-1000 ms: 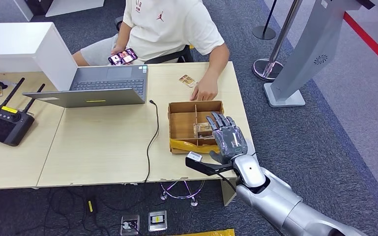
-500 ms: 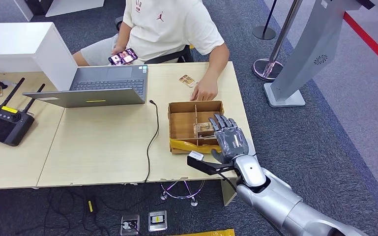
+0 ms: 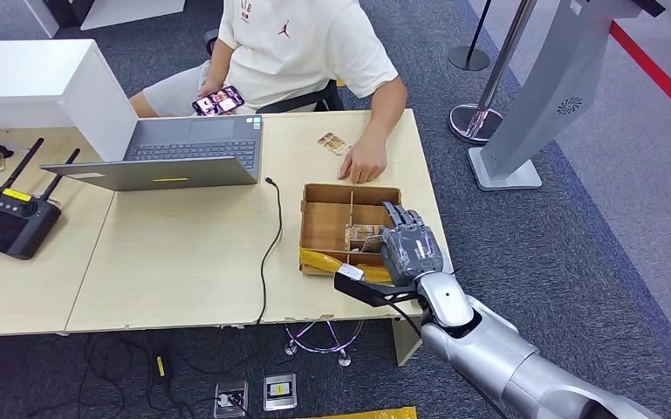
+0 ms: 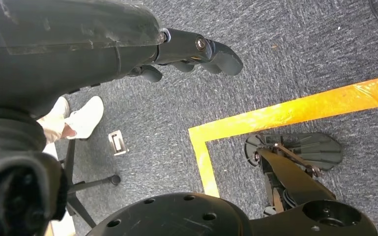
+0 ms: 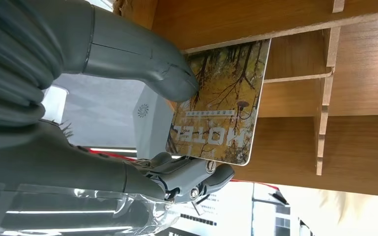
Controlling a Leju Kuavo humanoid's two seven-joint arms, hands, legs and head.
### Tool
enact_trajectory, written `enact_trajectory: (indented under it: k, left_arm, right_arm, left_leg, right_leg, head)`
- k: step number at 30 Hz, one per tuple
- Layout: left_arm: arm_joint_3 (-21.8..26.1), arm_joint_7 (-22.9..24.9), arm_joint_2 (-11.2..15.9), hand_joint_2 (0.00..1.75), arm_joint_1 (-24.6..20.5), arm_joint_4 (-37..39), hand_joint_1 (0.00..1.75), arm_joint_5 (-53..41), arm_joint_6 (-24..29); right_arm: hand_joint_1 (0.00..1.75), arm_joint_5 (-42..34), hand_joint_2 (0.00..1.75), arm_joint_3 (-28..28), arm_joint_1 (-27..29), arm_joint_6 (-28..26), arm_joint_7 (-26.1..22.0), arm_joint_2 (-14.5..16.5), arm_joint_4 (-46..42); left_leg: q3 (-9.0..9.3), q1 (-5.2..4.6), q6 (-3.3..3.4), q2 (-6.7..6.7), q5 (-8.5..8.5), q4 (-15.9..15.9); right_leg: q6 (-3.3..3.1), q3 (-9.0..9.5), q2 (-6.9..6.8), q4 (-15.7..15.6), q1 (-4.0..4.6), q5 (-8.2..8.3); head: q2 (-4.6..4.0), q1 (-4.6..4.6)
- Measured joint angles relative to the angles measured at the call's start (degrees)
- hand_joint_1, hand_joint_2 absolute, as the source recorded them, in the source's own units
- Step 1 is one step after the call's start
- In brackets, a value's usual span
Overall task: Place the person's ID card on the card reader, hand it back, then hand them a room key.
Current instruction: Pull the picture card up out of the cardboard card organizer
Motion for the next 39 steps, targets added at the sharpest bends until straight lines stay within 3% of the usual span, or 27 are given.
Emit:
enact_trajectory:
  k: [23, 31, 39]
  left_arm:
    - [-0.77, 0.0, -0.28, 0.0, -0.01, 0.0, 0.0, 0.0, 0.0]
    - [-0.97, 0.0, -0.53, 0.0, 0.0, 0.0, 0.0, 0.0, 0.0]
    - [-1.39, -0.02, -0.89, 0.0, -0.02, 0.01, 0.0, 0.0, 0.0]
  right_arm:
    - [1.75, -0.8, 1.75, 1.32, -2.17, -2.98, 0.13, 0.52, 0.89]
    - [1.75, 3.09, 1.75, 0.49, -6.34, -4.69, 2.62, 0.01, -1.94]
    - [1.75, 6.73, 1.75, -1.46, -12.05, -1.35, 5.34, -2.15, -9.53]
  left_leg:
    - [-0.01, 0.0, 0.0, 0.0, 0.0, 0.0]
    - [0.03, 0.0, 0.0, 0.01, 0.01, 0.01]
    - [0.03, 0.0, 0.0, 0.04, 0.01, 0.01]
  right_leg:
    - [0.0, 0.0, 0.0, 0.0, 0.0, 0.0]
    - [-0.02, 0.0, 0.02, 0.0, 0.0, 0.03]
    - [-0.02, -0.01, 0.04, 0.0, 0.0, 0.03]
  head:
    - [0.0, 0.0]
    - [0.0, 0.0]
    - [0.0, 0.0]
